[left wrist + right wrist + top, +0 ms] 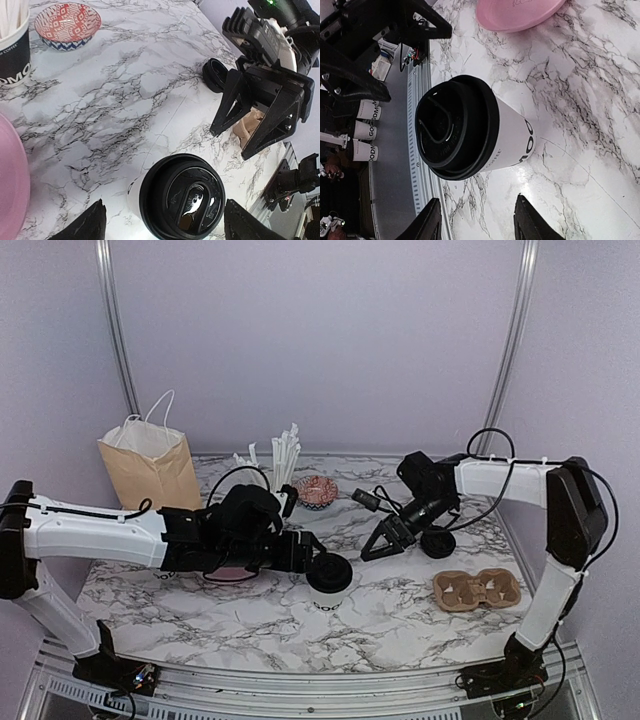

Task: Pack the takeout coffee

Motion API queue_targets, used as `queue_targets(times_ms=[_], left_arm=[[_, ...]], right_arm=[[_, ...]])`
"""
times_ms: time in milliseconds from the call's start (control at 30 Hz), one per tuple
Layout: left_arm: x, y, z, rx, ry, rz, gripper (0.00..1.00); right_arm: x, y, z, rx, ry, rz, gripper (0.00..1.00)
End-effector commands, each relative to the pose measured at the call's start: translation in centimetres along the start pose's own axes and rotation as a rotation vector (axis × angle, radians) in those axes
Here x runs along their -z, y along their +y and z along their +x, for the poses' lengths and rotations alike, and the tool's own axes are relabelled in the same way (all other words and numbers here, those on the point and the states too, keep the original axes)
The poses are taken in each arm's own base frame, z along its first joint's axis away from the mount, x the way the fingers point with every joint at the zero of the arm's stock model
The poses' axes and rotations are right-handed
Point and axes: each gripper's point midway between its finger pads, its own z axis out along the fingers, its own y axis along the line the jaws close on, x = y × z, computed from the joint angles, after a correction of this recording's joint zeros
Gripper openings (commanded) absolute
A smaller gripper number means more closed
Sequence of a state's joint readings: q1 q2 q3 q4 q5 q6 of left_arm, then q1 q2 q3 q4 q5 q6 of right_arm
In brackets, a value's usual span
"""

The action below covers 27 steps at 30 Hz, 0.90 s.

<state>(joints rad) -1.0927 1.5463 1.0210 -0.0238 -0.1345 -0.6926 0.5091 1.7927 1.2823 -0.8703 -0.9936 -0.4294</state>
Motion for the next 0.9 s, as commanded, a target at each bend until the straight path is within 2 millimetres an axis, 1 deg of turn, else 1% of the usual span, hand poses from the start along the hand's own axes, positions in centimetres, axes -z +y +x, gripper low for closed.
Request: queue_targets(times_ms=[0, 100, 133, 167, 200, 267, 300, 400, 467, 600, 767, 867], left_arm=[[1.3, 1.9, -1.7, -0.052, -0.019, -0.084, 0.78], [1.0, 2.0, -2.0, -0.052, 0.014, -0.034, 0.71], [0.9, 1.7, -2.2, -0.062, 0.019, -0.007, 0.67], [0.8, 1.2, -2.3, -0.077, 0.027, 0.026, 0.59], [0.6, 0.7, -2.3, -0.089, 0.04, 0.053, 0.56], [0.0, 0.0, -1.7, -0.105, 0.087, 0.093, 0.57], [-0.3, -0.3, -1.5, -0.107, 0.104, 0.106, 0.6], [-1.2, -0.3, -0.5, -0.083, 0.143, 0.115, 0.68], [-1.5, 0.0, 0.2, -0.077, 0.161, 0.108, 0.69], [-1.6, 0.4, 1.1, -0.068, 0.179, 0.101, 0.7], [-1.2, -0.2, 2.2, -0.061, 0.198, 0.119, 0.68], [-0.7, -0.1, 2.8, -0.04, 0.203, 0.113, 0.66]], right_arm=[[-0.7, 0.6, 0.6, 0.045, 0.033, 0.021, 0.49], [-1.9, 1.4, 1.2, 0.059, 0.068, 0.006, 0.5], [-2.3, 1.5, 1.5, 0.065, 0.085, 0.007, 0.5], [-2.8, 1.8, 1.7, 0.067, 0.1, -0.001, 0.5], [-3.0, 2.1, 1.8, 0.064, 0.102, -0.019, 0.5], [-3.3, 2.0, 1.8, 0.045, 0.109, -0.033, 0.49], [-3.4, 1.5, 1.7, 0.037, 0.117, -0.018, 0.47], [-3.4, 0.7, 1.3, 0.029, 0.122, 0.006, 0.45], [-3.5, 0.4, 1.1, 0.025, 0.122, 0.01, 0.42], [-3.5, -0.6, 0.3, 0.008, 0.115, 0.009, 0.39], [-3.3, -2.0, -0.9, -0.013, 0.1, 0.011, 0.38], [-3.1, -2.8, -1.4, -0.029, 0.089, 0.017, 0.37]])
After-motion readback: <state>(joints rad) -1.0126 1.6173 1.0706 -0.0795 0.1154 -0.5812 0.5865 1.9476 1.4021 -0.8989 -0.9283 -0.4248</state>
